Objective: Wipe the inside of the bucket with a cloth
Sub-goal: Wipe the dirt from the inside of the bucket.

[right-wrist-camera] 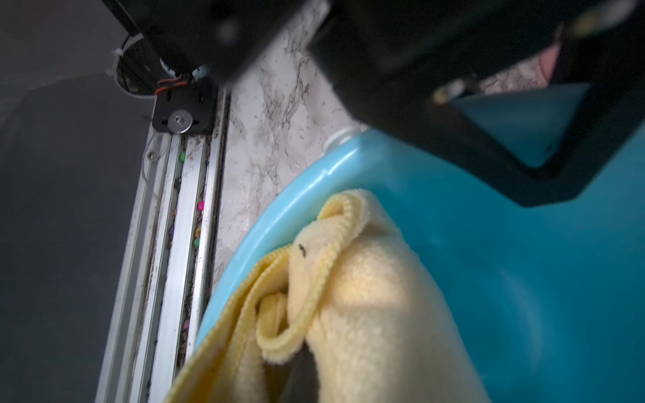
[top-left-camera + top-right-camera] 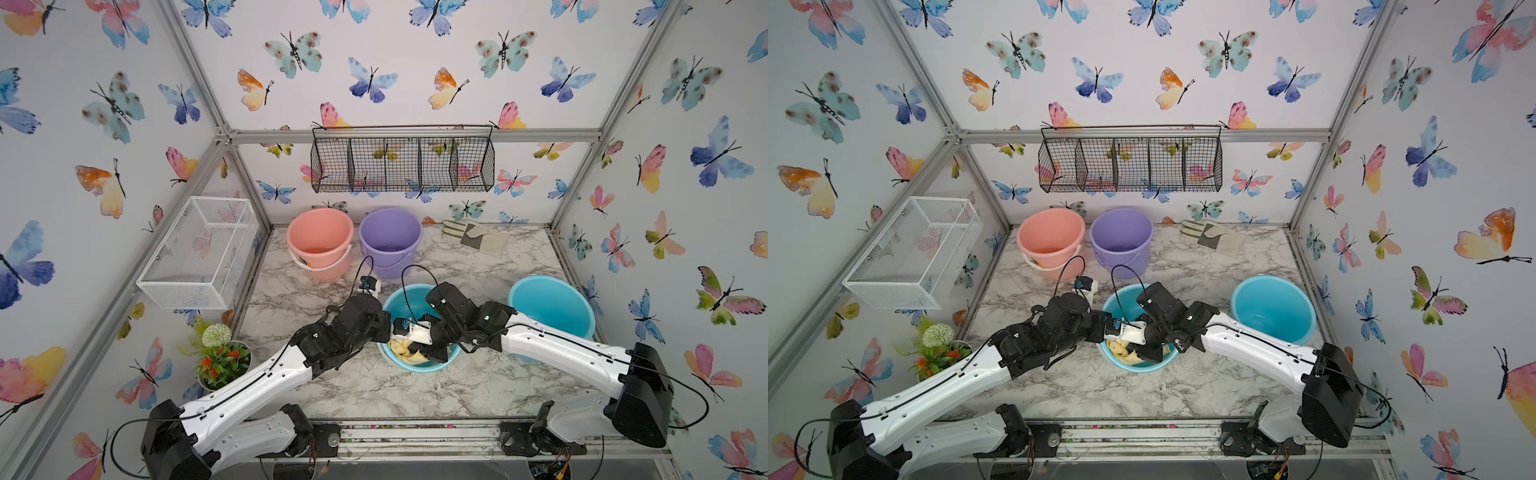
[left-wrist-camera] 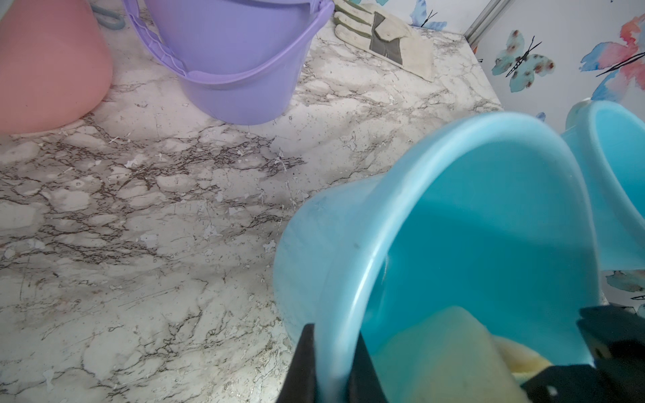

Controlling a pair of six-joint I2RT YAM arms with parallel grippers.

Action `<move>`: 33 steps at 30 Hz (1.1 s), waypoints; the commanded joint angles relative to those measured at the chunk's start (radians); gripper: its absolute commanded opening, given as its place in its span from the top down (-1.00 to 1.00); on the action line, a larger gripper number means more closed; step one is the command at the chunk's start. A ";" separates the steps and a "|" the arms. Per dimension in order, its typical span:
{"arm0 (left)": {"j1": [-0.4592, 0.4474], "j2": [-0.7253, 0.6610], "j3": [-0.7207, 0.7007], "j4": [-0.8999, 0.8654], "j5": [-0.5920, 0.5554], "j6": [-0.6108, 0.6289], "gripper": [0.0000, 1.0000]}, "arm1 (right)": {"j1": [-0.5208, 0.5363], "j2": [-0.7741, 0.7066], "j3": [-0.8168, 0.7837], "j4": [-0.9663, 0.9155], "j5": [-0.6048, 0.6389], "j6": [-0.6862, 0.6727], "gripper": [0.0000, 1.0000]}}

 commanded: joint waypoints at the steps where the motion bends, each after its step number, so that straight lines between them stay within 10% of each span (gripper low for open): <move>1: 0.002 -0.024 0.007 0.035 0.004 -0.005 1.00 | 0.002 -0.032 -0.087 0.415 -0.029 0.163 0.96; 10: 0.002 -0.027 0.002 0.039 0.017 -0.006 1.00 | 0.003 0.037 -0.233 0.853 0.276 0.256 0.96; 22: 0.002 -0.071 -0.013 0.022 -0.005 0.003 1.00 | 0.003 0.095 -0.262 1.025 0.838 -0.189 0.96; 27: 0.002 -0.073 -0.016 0.024 -0.005 0.001 1.00 | 0.003 0.075 -0.243 0.894 0.938 -0.342 0.96; 33: 0.003 -0.065 -0.010 -0.003 -0.046 0.001 1.00 | 0.003 0.047 -0.067 0.320 0.978 -0.278 0.96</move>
